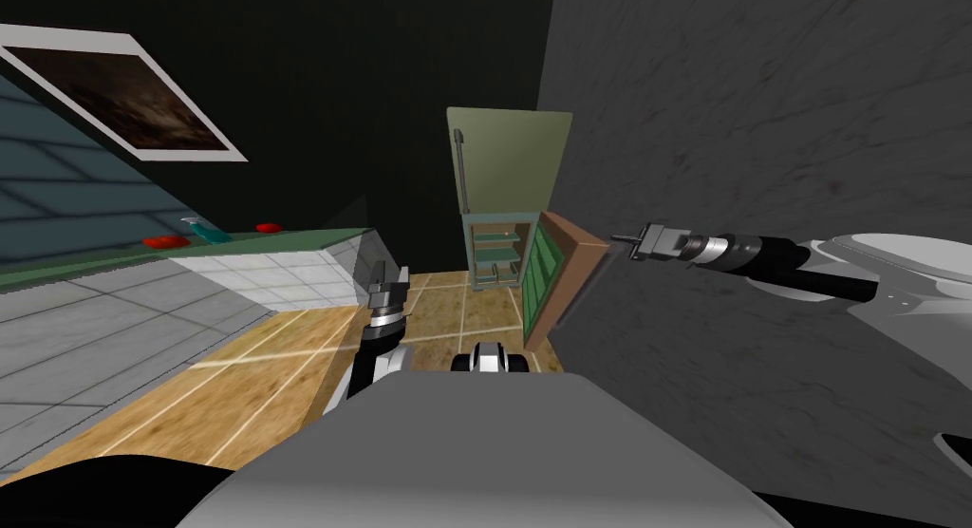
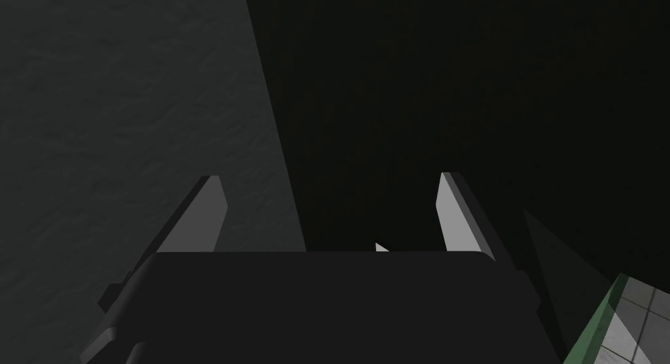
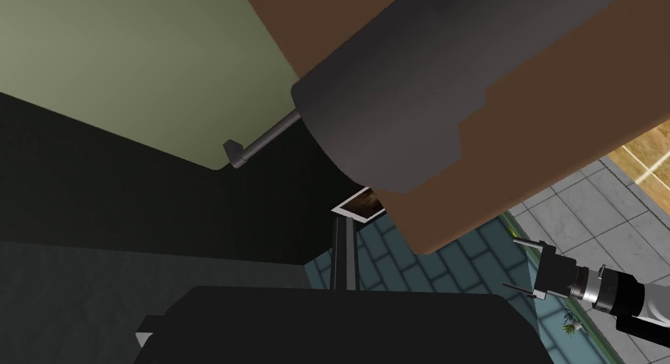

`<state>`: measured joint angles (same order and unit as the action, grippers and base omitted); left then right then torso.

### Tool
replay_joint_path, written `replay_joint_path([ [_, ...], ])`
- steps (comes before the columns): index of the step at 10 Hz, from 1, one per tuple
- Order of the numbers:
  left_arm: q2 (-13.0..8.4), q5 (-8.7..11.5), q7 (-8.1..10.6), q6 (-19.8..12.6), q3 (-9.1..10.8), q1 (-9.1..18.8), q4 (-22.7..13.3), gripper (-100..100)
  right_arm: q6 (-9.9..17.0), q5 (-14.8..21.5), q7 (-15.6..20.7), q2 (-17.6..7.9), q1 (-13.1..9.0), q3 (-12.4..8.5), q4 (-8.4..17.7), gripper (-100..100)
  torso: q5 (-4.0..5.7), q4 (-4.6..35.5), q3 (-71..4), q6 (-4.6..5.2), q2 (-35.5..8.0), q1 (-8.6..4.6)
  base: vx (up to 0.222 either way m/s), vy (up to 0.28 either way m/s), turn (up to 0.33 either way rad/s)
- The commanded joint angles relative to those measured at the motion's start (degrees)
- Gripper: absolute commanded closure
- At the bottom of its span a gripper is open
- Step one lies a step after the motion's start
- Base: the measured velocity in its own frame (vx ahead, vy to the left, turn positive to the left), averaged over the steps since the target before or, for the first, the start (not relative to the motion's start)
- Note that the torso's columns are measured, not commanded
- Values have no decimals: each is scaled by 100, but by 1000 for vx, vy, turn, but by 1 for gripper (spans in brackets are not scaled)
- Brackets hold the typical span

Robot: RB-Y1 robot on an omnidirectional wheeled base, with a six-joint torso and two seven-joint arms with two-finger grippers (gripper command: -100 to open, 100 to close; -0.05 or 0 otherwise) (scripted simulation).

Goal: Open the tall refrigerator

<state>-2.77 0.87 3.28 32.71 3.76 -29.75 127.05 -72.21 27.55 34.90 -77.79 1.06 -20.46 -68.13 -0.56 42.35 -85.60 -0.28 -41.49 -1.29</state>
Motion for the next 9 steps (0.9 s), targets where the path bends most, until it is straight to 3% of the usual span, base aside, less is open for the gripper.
replay_joint_path([
  [1,0,0,0,0,0,-1,0,0,-27,-11,-17,-129,40,-189,-110,100,-6,14,1,28,-7,-44,0,-68,16],
  [9,1,0,0,0,0,-2,0,0,-12,-31,-42,-106,47,-128,-164,100,-4,8,-17,12,14,-74,12,4,-13],
])
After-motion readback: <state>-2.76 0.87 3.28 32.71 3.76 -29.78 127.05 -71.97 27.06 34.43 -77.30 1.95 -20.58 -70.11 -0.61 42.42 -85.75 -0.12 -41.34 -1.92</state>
